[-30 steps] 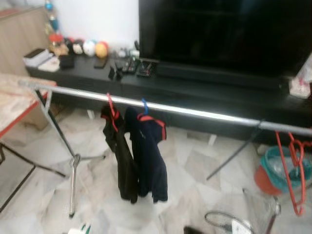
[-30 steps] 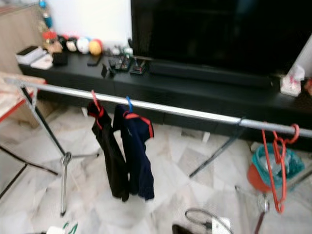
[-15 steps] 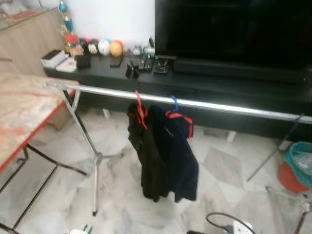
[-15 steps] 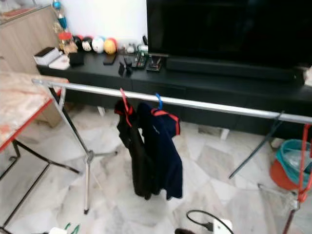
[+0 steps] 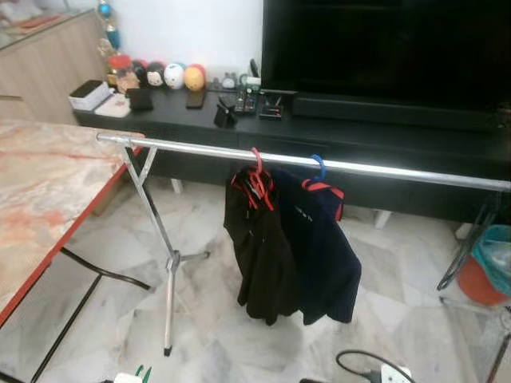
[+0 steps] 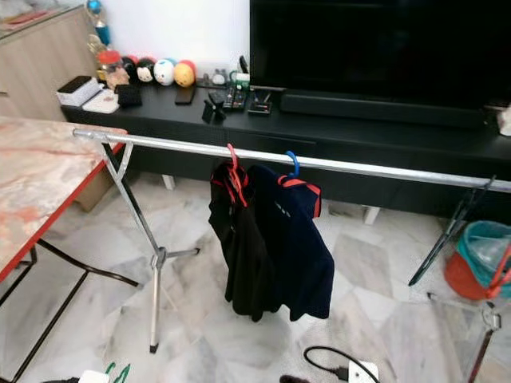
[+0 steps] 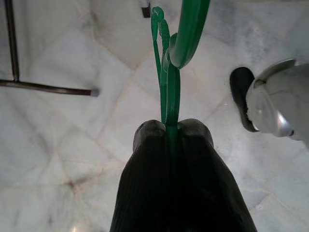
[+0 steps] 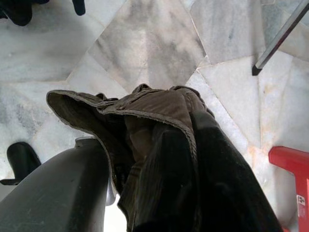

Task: Hang hanger

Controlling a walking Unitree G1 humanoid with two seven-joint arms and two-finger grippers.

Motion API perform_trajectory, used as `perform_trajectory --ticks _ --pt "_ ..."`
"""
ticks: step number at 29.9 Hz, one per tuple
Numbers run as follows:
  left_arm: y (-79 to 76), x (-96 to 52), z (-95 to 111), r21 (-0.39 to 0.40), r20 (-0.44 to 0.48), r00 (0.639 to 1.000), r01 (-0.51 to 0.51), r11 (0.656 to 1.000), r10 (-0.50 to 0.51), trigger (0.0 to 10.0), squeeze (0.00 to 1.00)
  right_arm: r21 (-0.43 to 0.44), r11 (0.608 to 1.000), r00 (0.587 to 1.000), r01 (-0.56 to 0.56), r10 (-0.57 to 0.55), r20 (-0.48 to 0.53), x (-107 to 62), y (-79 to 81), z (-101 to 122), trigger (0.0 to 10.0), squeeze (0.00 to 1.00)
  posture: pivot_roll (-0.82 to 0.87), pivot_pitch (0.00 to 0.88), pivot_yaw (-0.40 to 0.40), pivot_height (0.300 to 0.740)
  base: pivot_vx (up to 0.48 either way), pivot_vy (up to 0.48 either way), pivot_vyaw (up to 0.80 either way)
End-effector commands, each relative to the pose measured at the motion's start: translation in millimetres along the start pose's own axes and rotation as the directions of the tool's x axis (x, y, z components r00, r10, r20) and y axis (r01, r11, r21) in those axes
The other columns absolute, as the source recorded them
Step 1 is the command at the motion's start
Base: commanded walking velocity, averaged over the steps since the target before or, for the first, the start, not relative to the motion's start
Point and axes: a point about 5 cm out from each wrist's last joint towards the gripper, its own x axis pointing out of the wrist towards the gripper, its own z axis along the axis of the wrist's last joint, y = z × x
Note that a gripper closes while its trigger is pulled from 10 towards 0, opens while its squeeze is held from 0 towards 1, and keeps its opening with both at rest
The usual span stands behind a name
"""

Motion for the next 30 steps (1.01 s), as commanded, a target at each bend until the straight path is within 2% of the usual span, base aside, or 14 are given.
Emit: perform_trajectory --ticks 1,19,30 --pt "-0.7 0.1 1.3 0.009 0.011 1.000 0.005 1.000 -0.005 10.0 0.00 0.002 1.000 1.000 0.003 -0.003 0.019 0.9 -1.1 5.0 10.0 0.00 0.07 0.000 0.012 0.740 0.000 0.000 0.00" --pt "-2.3 -0.3 -0.7 0.010 0.008 1.000 0.016 1.000 -0.016 10.0 0.00 0.007 1.000 1.000 0.005 -0.005 0.020 0.8 -1.2 4.8 10.0 0.00 0.07 0.000 0.012 0.740 0.000 0.000 0.00" --pt "-1.4 -0.4 -0.9 0.006 0.008 1.000 0.016 1.000 -0.016 10.0 0.00 0.014 1.000 1.000 0.008 -0.009 0.024 0.8 -1.5 5.1 10.0 0.00 0.06 0.000 0.014 0.740 -0.276 0.000 0.00"
